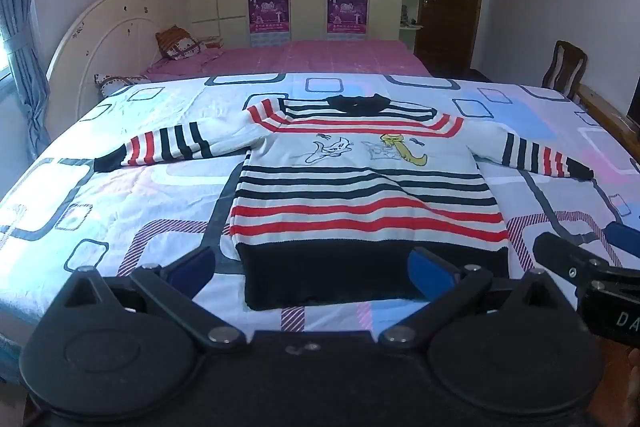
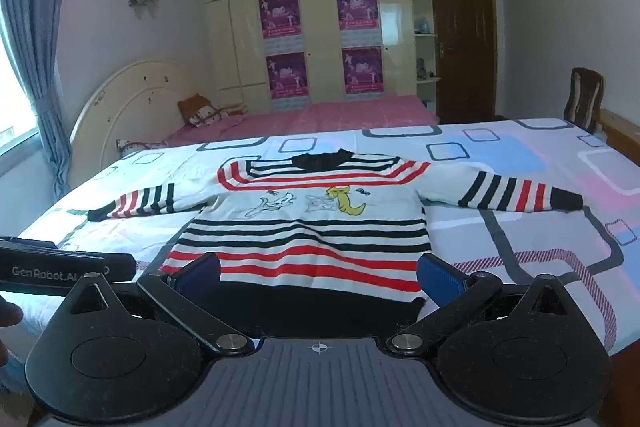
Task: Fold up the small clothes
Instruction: 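Move both tools toward the striped sweater lying on the bed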
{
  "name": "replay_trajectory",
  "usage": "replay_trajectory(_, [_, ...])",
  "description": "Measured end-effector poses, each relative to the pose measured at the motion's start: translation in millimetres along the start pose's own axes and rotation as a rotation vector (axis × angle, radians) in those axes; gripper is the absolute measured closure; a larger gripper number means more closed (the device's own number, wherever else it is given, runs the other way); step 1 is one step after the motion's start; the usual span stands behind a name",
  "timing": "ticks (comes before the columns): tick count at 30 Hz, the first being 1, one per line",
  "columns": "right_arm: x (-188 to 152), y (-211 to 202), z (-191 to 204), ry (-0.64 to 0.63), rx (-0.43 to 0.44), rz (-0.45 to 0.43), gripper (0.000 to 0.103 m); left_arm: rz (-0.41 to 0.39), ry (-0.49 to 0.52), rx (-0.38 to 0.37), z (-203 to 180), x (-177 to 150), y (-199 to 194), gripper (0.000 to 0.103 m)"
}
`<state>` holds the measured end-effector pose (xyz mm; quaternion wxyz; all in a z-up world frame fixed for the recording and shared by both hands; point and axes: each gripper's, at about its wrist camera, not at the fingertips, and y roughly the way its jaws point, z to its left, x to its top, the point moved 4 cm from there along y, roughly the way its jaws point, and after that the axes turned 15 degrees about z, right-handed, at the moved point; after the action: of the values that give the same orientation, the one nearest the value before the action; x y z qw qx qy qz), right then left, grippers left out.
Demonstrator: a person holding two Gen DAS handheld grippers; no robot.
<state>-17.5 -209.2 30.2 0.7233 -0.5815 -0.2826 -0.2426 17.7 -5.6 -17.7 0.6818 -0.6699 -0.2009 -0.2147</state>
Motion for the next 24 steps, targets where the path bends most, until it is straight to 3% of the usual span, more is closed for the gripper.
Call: replay_trajectory(24, [4.7,9.7,-1.3,0.008,-0.002,0.003,0.000,0.008,0.001,0.016,2.7,2.5,5.1,0.000])
